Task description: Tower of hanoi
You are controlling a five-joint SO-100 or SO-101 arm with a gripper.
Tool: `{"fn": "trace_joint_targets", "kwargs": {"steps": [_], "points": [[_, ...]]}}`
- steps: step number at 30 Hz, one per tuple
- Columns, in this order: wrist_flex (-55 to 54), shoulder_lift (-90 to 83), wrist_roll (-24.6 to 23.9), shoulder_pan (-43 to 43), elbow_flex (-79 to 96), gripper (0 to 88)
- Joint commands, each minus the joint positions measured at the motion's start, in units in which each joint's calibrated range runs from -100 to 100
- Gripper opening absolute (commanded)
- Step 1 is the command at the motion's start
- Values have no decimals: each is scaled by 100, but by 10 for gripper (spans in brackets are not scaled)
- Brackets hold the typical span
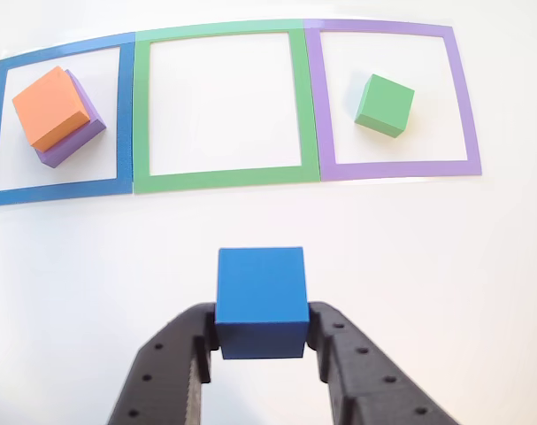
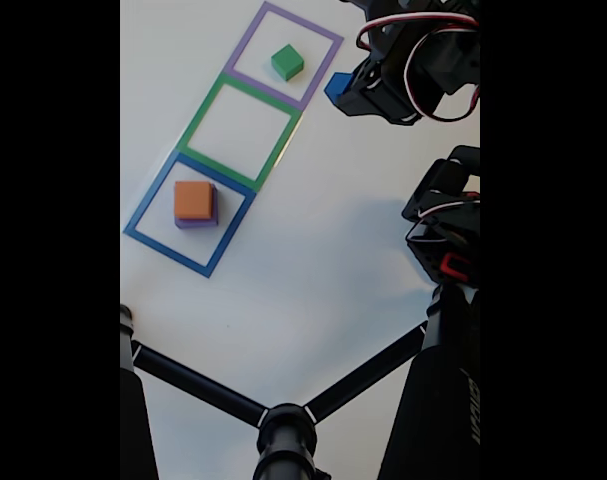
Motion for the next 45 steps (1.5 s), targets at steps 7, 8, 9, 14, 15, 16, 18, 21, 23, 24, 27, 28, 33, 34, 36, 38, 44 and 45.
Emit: {"fn": "trace_joint_targets", "kwargs": {"steps": [7,8,9,14,15,16,18,21,23,24,27,28,33,34,36,38,44,45], "points": [[-4381,-463,0,-161,3985,16],[-4940,-430,0,-161,4394,16],[-5547,-366,0,-171,4831,16],[-8608,240,0,-516,6503,16],[-9402,474,0,-612,6794,15],[-10195,756,0,-698,7076,16],[-11321,1281,0,-784,7422,17],[-12592,2113,0,-842,7640,17],[-13337,2694,0,-832,7676,18],[-13677,2993,0,-803,7685,18],[-14479,3801,0,-660,7613,18],[-14746,4075,0,-602,7576,19],[-15394,5084,0,-468,7203,21],[-15466,5246,0,-468,7103,22],[-15612,5545,0,-477,6922,22],[-15653,5771,0,-477,6740,24],[-15612,6223,0,-477,6367,25],[-15628,6271,0,-477,6358,25]]}}
